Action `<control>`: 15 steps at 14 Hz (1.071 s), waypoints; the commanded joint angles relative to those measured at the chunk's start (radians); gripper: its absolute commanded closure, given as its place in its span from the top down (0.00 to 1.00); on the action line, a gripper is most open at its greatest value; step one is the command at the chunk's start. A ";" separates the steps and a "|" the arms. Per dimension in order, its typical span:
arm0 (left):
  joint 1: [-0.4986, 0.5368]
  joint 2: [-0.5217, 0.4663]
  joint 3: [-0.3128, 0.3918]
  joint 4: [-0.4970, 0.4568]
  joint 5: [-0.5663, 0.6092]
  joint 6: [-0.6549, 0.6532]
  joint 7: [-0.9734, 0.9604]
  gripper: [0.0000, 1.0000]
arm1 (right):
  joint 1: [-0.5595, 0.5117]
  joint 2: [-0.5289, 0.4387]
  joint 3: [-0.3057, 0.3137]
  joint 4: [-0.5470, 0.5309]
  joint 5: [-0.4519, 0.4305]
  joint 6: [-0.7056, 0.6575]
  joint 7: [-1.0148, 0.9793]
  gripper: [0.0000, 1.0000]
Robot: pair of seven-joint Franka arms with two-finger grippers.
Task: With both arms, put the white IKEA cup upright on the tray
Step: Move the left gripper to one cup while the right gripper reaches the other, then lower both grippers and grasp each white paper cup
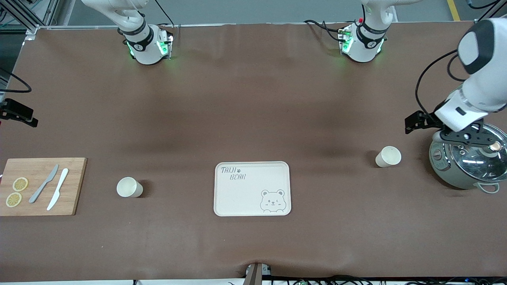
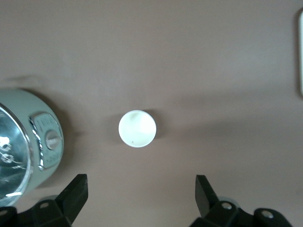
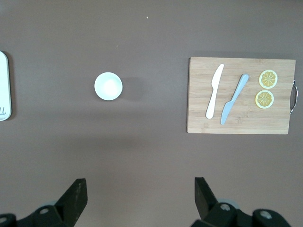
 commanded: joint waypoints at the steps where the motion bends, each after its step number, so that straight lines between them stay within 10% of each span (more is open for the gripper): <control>1: 0.037 -0.059 -0.009 -0.159 0.007 0.109 0.059 1.00 | 0.004 0.042 -0.001 0.015 -0.003 0.027 -0.001 1.00; 15: 0.129 0.205 -0.009 -0.267 0.010 0.551 0.201 1.00 | -0.001 0.300 0.000 0.013 0.032 0.258 0.002 1.00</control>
